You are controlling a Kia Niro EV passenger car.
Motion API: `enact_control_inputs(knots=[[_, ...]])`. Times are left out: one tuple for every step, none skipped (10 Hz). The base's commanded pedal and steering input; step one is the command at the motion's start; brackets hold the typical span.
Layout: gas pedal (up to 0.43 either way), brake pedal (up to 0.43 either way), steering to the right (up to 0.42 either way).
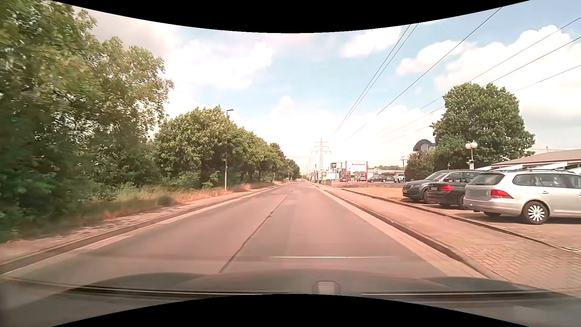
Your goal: Follow the waypoints while adhering to traffic rules and regulations
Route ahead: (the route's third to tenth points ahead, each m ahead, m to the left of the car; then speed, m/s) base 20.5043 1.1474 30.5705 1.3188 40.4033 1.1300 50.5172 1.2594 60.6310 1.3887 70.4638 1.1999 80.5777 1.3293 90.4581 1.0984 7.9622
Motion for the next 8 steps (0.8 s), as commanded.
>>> enact_control_inputs(knots=[[0.358,0.000,0.008],[0.350,0.000,0.008],[0.350,0.000,0.009],[0.350,0.000,0.008],[0.350,0.000,0.005],[0.350,0.000,0.003],[0.350,0.000,0.002],[0.350,0.000,0.001]])
